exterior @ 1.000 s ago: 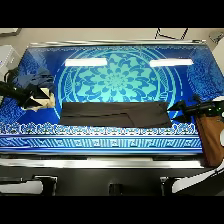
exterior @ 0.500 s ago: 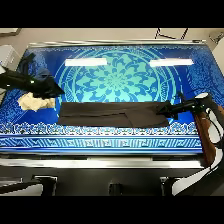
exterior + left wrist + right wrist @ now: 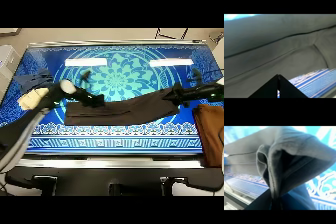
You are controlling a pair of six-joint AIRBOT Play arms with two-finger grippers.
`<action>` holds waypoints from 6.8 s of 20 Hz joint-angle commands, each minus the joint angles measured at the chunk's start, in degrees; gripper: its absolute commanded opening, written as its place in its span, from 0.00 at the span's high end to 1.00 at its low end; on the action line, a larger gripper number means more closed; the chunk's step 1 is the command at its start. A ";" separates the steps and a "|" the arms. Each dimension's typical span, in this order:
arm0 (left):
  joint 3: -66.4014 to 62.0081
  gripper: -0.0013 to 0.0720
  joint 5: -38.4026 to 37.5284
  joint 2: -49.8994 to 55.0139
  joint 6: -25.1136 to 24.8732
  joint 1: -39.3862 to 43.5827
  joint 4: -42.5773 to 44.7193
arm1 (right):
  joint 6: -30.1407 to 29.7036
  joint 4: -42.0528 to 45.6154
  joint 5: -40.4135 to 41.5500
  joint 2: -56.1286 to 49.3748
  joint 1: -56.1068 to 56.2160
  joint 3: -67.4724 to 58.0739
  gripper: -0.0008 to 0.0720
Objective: Fold the clothes and pants, and hang the long-sleeved shirts on hangers.
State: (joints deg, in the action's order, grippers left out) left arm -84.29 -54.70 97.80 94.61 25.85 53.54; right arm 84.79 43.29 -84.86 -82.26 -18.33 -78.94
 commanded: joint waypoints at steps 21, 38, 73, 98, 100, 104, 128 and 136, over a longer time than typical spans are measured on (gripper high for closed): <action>-20.74 0.96 2.67 20.06 6.05 9.51 -3.74 | 3.21 -3.93 2.47 10.78 6.95 -1.46 0.93; -20.72 0.95 -17.81 -21.62 -1.92 -22.60 23.47 | -0.26 -28.22 23.41 -24.83 37.57 -1.84 0.05; -20.72 0.95 -22.84 -21.68 -1.88 -22.53 22.99 | 8.11 -0.35 -1.55 -6.67 -27.30 -30.05 0.93; -20.72 0.95 -21.81 -21.68 -3.34 -22.53 22.95 | 15.74 46.16 -16.92 2.91 -42.95 -7.96 0.92; -20.72 0.95 -21.81 -21.68 -3.34 -22.53 22.91 | 15.69 46.14 -12.04 3.63 -42.95 -1.29 0.92; -20.72 0.95 -21.81 -21.68 -3.37 -22.53 22.51 | 15.67 49.18 -5.77 3.61 -42.95 5.22 0.92; -7.10 0.00 -27.61 -14.29 3.39 -16.70 34.03 | 7.23 28.61 -8.33 -6.03 9.62 -16.76 0.07; 2.25 0.00 -20.24 -17.29 5.31 -16.70 34.95 | 8.61 29.66 -0.48 -3.56 9.53 -12.48 0.05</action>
State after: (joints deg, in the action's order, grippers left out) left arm -83.68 -76.03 80.66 99.61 9.06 88.58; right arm 93.34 72.66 -85.89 -85.97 -9.26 -92.25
